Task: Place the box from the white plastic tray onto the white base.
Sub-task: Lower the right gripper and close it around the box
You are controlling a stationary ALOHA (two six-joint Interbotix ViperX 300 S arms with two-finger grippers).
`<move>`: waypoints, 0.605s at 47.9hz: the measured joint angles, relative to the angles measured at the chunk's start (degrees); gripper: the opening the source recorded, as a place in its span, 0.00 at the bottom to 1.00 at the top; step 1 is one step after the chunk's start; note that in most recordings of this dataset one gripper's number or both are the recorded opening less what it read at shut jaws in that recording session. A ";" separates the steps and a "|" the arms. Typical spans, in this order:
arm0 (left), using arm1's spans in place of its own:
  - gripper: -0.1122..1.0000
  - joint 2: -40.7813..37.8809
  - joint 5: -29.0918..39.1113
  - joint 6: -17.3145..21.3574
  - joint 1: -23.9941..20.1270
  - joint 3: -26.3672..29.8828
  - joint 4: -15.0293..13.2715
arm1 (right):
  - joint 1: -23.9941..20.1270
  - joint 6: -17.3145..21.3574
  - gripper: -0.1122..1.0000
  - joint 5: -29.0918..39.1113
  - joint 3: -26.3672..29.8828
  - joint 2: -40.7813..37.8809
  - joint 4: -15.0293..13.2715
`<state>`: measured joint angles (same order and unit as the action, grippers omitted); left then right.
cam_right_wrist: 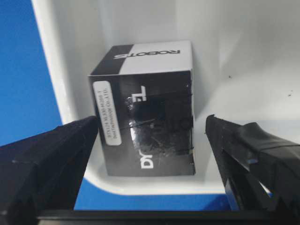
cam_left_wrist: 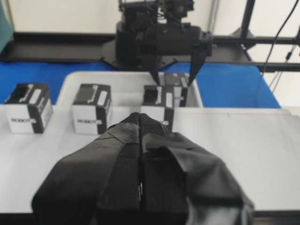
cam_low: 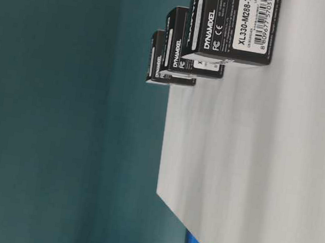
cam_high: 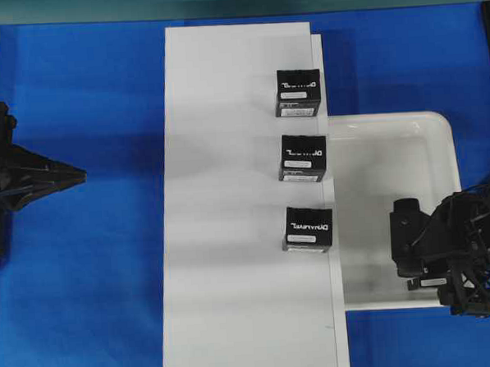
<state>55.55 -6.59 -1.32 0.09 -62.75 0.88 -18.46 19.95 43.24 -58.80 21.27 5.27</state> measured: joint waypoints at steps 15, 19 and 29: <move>0.04 -0.09 0.26 0.00 0.00 0.00 0.00 | 0.00 0.09 0.99 -2.29 -0.79 -0.18 0.00; 0.04 -0.26 0.53 0.00 0.00 0.00 0.00 | -0.09 0.09 0.95 -2.81 -0.88 -0.18 0.00; 0.04 -0.53 0.62 0.00 0.00 0.00 0.00 | 0.00 0.18 0.63 -2.90 -0.62 -0.18 0.70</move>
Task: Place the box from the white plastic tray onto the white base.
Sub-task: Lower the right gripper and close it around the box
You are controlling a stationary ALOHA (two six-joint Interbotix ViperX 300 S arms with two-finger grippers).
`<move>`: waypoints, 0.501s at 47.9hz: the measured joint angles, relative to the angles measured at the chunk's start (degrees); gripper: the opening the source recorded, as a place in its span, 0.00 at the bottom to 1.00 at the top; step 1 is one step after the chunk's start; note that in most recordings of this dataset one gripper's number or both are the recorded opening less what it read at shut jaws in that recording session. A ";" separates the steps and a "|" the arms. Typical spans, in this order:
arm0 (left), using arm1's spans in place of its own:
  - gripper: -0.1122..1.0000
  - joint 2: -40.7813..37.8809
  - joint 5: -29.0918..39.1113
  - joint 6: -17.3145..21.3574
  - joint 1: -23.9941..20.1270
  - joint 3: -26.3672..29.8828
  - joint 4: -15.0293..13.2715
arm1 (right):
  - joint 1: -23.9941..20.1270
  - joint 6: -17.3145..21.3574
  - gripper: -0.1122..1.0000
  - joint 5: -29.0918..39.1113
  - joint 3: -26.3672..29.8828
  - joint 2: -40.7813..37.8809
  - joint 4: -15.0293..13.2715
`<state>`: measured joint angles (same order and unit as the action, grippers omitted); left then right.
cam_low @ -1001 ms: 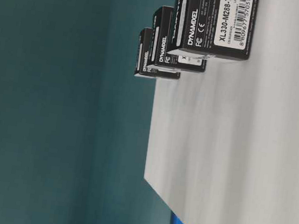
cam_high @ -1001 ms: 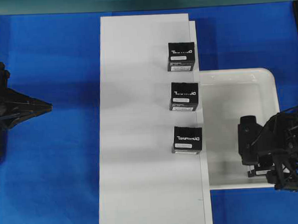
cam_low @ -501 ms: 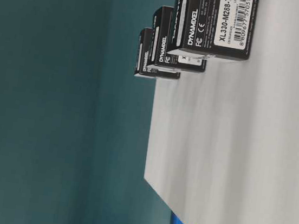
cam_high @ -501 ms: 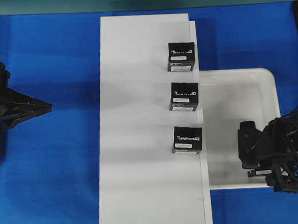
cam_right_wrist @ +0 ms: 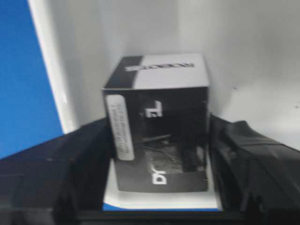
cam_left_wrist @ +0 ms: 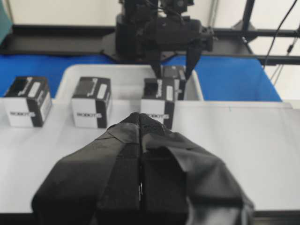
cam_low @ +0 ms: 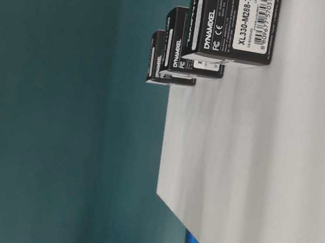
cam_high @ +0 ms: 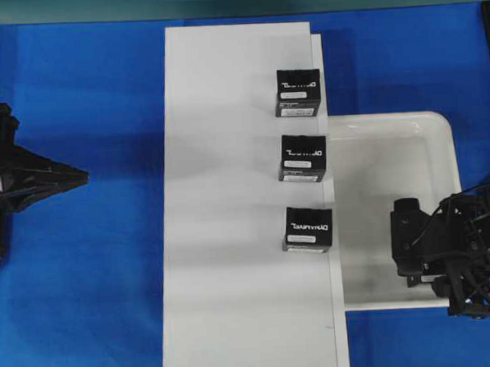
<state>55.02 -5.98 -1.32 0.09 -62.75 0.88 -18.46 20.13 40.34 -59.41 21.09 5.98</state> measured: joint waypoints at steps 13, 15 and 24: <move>0.04 0.00 0.09 0.00 0.00 0.09 0.00 | 0.00 0.09 0.63 4.39 2.37 2.64 0.70; 0.04 0.00 0.09 0.00 0.00 0.00 0.00 | 0.09 0.09 0.63 6.59 3.52 3.52 0.70; 0.04 -0.09 0.09 0.00 0.09 0.00 0.00 | 0.79 1.93 0.63 15.38 10.90 6.94 0.79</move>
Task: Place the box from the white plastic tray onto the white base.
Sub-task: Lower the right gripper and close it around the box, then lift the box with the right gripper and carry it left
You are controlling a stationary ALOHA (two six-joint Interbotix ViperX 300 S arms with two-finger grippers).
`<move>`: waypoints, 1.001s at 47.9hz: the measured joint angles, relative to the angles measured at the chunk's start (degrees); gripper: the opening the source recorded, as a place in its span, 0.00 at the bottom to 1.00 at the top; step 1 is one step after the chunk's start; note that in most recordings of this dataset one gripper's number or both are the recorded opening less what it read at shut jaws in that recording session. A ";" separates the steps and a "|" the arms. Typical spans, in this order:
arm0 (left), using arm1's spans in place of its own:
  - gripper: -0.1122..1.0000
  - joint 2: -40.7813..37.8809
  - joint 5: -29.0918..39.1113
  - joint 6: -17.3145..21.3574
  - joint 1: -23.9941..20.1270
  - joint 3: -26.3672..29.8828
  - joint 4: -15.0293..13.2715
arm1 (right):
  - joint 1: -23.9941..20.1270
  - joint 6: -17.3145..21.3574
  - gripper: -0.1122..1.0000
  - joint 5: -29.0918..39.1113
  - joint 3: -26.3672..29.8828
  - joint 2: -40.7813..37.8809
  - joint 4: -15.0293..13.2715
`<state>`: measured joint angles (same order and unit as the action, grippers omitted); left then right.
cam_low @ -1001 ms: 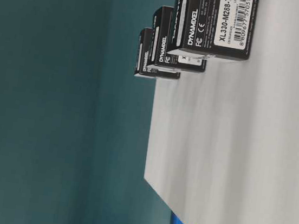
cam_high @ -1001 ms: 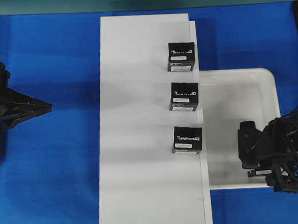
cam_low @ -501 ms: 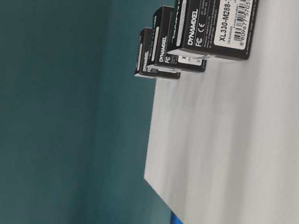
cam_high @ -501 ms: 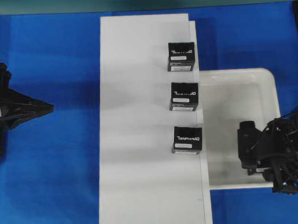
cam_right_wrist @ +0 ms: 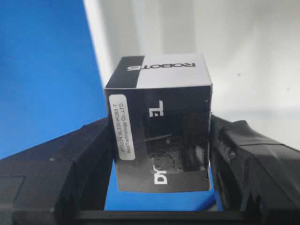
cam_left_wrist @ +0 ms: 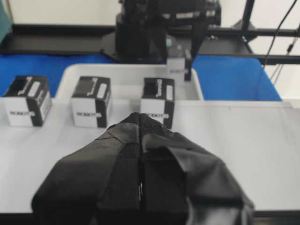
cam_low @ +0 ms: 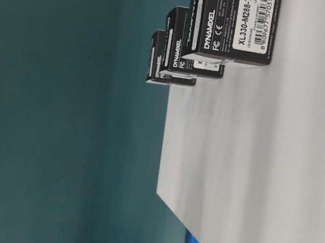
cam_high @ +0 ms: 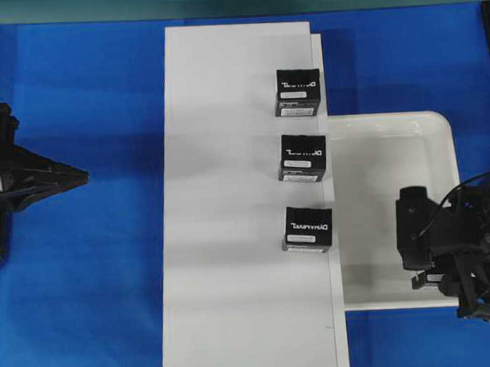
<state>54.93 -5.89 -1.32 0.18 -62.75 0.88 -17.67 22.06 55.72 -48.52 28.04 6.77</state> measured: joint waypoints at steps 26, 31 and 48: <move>0.04 0.18 -0.09 -1.32 0.18 0.00 0.00 | 0.53 5.19 0.63 19.42 25.75 2.99 0.00; 0.04 0.09 0.00 -1.41 0.26 0.00 0.00 | 0.53 5.19 0.63 20.83 29.62 1.85 0.00; 0.04 0.18 0.09 -1.41 1.32 0.00 0.00 | 0.18 5.01 0.63 21.18 37.71 -6.77 -0.26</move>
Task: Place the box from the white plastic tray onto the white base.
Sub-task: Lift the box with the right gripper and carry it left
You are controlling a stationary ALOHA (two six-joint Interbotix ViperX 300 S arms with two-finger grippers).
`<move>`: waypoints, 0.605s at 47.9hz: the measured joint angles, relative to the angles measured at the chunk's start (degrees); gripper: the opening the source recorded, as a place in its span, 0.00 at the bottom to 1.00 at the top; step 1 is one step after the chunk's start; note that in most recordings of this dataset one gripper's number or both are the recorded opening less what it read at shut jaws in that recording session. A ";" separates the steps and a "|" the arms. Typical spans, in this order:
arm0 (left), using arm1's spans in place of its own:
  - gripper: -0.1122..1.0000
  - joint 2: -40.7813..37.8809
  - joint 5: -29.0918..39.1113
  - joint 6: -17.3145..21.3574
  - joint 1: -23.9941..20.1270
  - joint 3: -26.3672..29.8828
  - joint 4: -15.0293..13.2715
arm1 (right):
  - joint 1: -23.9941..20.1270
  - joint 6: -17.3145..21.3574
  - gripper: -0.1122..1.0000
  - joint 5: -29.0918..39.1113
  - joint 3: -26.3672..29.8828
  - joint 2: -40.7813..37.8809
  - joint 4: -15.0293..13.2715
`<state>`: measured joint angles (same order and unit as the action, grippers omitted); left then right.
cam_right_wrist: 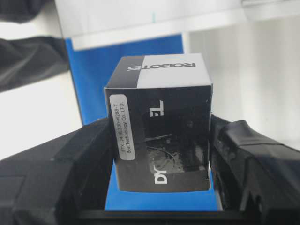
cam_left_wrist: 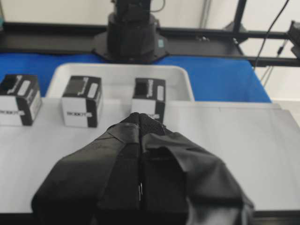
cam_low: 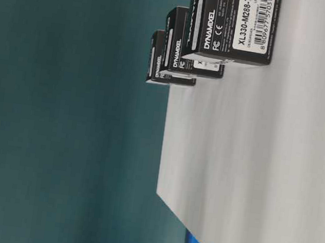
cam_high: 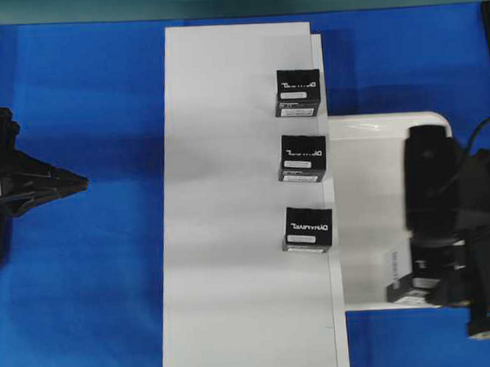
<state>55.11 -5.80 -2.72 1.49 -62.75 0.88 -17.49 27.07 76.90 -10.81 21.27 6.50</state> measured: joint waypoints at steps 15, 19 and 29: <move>0.04 0.26 3.43 -0.18 0.70 0.00 0.00 | -0.88 -1.23 0.63 4.57 7.91 -10.37 -0.62; 0.04 0.70 3.52 -0.18 0.79 0.00 0.00 | -0.88 -2.29 0.63 6.24 10.20 -12.74 -0.97; 0.04 1.49 3.43 -0.18 1.58 0.00 0.00 | -0.79 -3.43 0.63 8.61 15.73 -17.58 -2.99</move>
<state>56.60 -2.37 -2.90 3.08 -62.75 0.88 -18.28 23.64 85.52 4.92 3.69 3.52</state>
